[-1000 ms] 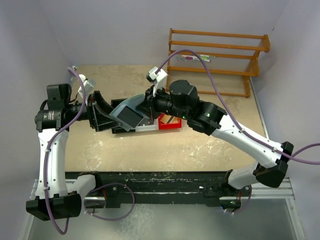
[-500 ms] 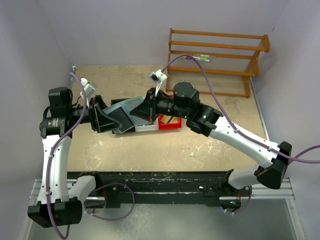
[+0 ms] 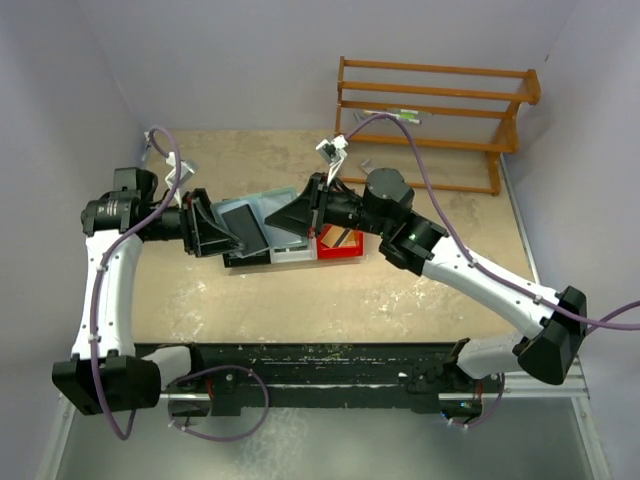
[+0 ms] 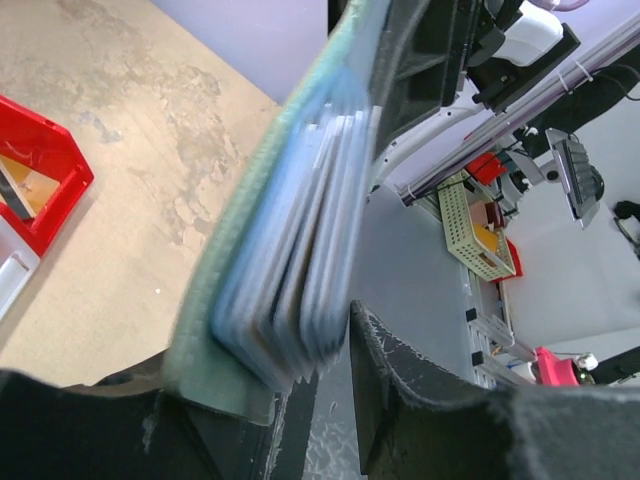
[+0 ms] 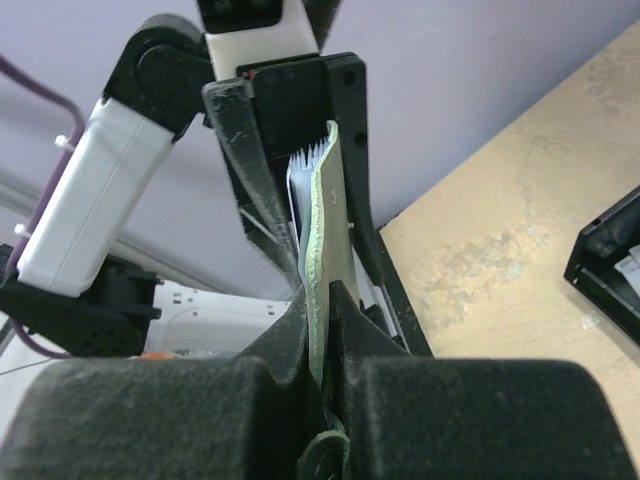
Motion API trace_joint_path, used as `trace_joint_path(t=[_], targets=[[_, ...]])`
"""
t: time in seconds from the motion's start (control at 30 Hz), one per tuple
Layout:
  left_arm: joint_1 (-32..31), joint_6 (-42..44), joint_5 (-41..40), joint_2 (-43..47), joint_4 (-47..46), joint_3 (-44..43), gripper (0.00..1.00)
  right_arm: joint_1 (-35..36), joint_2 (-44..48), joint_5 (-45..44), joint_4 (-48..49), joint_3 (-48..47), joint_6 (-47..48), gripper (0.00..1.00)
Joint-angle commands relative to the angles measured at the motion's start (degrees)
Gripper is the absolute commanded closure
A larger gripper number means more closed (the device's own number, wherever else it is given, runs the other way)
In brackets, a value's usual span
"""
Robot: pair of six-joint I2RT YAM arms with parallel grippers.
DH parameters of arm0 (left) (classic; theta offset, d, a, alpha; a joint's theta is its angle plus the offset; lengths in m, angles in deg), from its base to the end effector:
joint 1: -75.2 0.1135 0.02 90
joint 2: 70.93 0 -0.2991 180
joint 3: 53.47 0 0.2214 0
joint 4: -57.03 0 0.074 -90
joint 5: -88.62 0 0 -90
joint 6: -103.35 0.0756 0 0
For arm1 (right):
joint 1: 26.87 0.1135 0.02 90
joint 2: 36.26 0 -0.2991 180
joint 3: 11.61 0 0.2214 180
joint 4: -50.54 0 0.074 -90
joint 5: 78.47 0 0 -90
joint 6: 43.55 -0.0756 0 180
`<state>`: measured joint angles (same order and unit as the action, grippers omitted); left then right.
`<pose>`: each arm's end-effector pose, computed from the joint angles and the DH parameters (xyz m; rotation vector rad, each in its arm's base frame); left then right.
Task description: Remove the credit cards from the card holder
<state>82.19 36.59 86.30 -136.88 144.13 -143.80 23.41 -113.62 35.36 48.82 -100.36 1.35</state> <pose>0.1433 -0.0585 0.4095 0.6788 1.7462 -1.5761 0.1763 0.2600 0.4731 -0.4698 1.5733 1.6219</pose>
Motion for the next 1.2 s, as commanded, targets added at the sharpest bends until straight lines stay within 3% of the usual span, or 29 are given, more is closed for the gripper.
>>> trace_joint_path(t=[0.0, 0.17, 0.37, 0.53, 0.67, 0.77, 0.83, 1.0, 1.17], targets=[[0.19, 17.48, 13.12, -2.93, 15.72, -3.39, 0.58, -0.02, 1.62, 2.88, 9.25, 0.78, -3.65, 1.0], [0.4, 17.16, 13.13, -2.64, 16.13, -4.35, 0.78, -1.15, 1.58, 3.57, 9.11, 1.52, -3.58, 1.0], [0.51, 15.5, 11.96, -1.62, 15.37, -3.96, 0.91, -6.53, -0.68, 12.47, 11.08, 2.85, -5.08, 0.56], [0.49, 13.45, 7.61, -2.06, 13.66, -3.79, 0.97, -10.67, -2.68, 19.58, 8.84, 0.72, -3.06, 0.34], [0.81, 1.36, 0.72, -1.84, 5.1, -2.69, 0.98, -14.45, 1.41, 13.69, 0.41, -2.0, 3.81, 0.32], [0.84, -16.92, -10.47, 2.47, -11.98, 1.96, 0.98, -14.59, 4.31, 7.19, -5.03, -4.61, 8.68, 0.31], [0.82, -24.06, -15.53, 5.64, -20.8, 5.05, 0.98, -14.36, 5.82, 2.89, -5.65, -5.29, 11.48, 0.31], [0.77, -26.2, -15.67, 5.6, -22.43, 4.94, 0.98, -9.85, 5.18, 6.4, -2.15, -3.86, 10.71, 0.33], [0.84, -23.28, -12.87, 4.16, -18.12, 3.67, 0.97, -6.61, -1.06, 19.42, 3.45, -4.33, 7.46, 0.38]])
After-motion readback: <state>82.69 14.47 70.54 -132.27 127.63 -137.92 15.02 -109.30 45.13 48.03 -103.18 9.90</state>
